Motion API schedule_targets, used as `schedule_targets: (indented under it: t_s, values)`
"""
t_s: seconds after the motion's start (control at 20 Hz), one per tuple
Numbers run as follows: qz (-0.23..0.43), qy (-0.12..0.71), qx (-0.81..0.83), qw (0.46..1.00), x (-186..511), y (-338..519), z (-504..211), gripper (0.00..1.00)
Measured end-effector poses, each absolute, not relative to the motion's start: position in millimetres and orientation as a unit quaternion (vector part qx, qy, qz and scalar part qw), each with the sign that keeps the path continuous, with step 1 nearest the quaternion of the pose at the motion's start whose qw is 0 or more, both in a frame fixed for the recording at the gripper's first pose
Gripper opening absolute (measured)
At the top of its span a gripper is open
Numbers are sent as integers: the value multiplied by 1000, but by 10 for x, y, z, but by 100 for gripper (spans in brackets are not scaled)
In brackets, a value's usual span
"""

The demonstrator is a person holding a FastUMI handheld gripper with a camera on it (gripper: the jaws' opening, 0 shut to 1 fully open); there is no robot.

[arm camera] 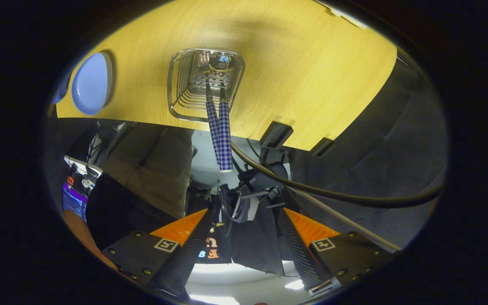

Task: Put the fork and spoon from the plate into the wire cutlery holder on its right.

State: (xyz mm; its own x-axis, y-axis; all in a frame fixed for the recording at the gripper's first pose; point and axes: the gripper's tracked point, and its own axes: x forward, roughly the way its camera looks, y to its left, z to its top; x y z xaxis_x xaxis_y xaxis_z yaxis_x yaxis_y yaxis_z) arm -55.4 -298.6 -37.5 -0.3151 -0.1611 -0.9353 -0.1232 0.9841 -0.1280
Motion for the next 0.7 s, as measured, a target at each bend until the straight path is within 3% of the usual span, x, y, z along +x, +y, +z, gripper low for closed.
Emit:
schedule_targets:
  t_s: [0.2, 0.35, 0.55, 0.7]
  values:
    - [17, 680, 2, 733, -590, -2638, -574, 97]
    - [-17, 538, 34, 842, -512, -2496, -652, 97]
    - [-30, 407, 131, 903, -351, -2087, -725, 98]
    - [-85, 264, 118, 953, -240, -2064, -387, 98]
